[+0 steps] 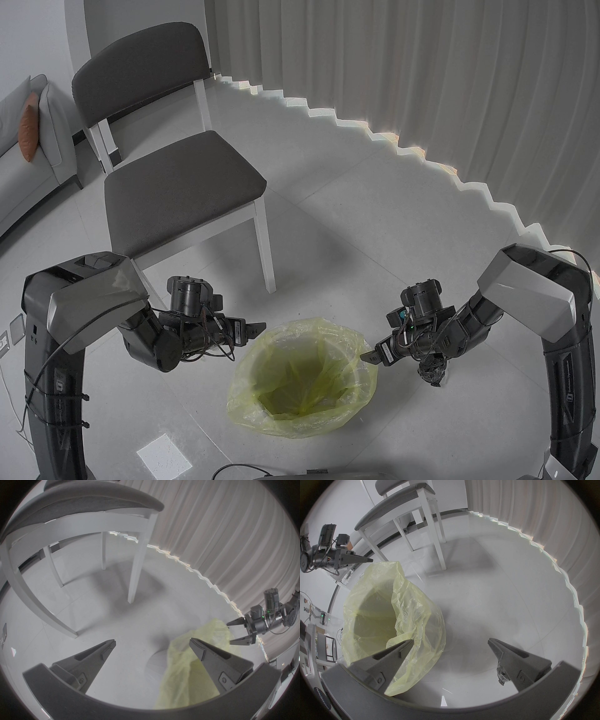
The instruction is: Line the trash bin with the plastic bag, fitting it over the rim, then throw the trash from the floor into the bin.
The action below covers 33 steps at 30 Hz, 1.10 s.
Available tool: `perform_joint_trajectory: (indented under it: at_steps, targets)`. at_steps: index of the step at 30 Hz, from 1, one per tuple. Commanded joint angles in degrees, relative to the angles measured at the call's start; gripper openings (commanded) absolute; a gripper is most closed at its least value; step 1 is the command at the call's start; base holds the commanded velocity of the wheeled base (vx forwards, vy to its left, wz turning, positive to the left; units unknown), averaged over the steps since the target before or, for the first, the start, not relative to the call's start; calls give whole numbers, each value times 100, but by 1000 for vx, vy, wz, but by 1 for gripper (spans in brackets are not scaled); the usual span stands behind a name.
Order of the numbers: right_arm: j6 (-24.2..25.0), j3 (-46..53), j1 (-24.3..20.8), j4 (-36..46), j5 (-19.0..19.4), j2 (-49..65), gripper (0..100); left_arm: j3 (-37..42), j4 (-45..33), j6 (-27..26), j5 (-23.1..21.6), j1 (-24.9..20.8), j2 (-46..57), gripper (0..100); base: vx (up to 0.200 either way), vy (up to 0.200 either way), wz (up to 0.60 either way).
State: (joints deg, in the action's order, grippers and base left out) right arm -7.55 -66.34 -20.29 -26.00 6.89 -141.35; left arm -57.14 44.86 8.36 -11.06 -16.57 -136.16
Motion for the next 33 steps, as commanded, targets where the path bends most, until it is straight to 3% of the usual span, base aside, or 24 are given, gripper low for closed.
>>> perform_joint_trajectory:
  at_steps: [1,8,13,27,33]
  targets:
    - [-1,16,-28,-1,-21,37,100,124,-13,-1,-28,-294,168,100,0,0,0]
    - [-1,7,-19,-1,-74,72,100,-122,-127,-80,-11,-514,-315,100,0,0,0]
    - [-1,7,16,-1,-74,46,100,-316,-267,-555,156,-347,-623,100,0,0,0]
    - [-63,-397,104,16,-65,-385,100,-1019,-426,-555,411,-22,-948,100,0,0,0]
    - [-89,-687,86,544,-74,-499,100,-1634,-900,-529,420,57,-1229,100,0,0,0]
